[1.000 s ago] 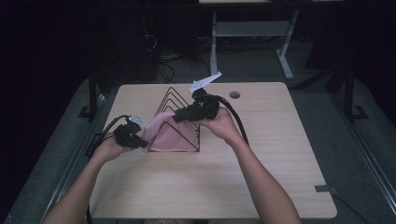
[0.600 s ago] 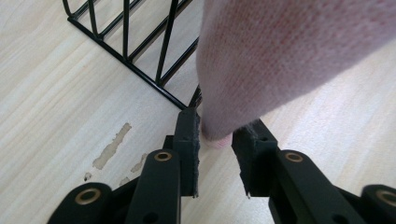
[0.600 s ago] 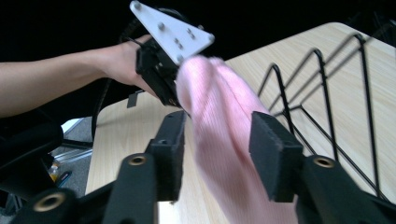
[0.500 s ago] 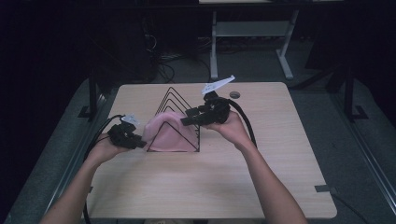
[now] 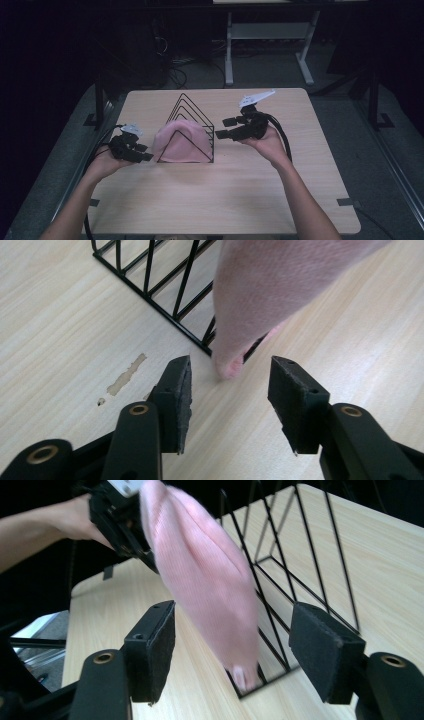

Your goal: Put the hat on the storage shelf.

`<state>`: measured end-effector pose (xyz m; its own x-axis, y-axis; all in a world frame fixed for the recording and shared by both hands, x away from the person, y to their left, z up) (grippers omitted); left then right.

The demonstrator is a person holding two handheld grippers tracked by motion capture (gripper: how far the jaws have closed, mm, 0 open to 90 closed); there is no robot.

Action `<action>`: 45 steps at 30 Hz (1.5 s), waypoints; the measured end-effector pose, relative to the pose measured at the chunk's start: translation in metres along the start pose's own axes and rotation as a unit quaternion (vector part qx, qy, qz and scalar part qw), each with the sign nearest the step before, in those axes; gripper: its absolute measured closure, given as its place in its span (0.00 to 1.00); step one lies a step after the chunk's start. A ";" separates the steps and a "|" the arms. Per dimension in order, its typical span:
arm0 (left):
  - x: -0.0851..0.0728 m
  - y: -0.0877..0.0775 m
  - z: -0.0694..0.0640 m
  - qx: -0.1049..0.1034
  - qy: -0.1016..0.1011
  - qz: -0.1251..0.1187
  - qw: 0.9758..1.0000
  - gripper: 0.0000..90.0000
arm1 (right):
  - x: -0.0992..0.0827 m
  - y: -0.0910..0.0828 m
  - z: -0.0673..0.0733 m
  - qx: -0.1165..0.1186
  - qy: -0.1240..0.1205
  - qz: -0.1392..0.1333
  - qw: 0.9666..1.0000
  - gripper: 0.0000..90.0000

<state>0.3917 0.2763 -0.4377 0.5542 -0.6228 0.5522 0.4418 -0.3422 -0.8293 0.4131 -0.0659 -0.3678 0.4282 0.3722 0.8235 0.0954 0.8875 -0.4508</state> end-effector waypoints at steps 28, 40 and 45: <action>-0.021 -0.012 -0.009 -0.004 -0.031 -0.014 0.999 0.33 | -0.098 -0.084 -0.009 -0.081 0.068 -0.001 0.994 0.29; -0.036 -0.016 -0.016 0.009 -0.047 -0.044 0.998 0.30 | -0.141 -0.103 -0.008 -0.102 0.099 -0.011 0.990 0.29; -0.045 -0.015 -0.024 0.015 -0.037 -0.034 0.999 0.30 | -0.168 -0.108 -0.003 -0.104 0.117 -0.007 0.988 0.29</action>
<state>0.3433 0.2920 -0.4524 0.5726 -0.5443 0.6131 0.5010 -0.3597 -0.7872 0.3333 -0.2248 -0.4585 0.6199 0.2653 0.7385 0.2754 0.8077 -0.5214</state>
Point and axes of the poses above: each handheld gripper's, and its own axes: y roughly forward along the jaws, x roughly out of its top, z roughly to its left, the point moved 5 cm from there along y, roughly forward along the jaws, and after that the axes turned 9 degrees about x, right-handed, at the moved point
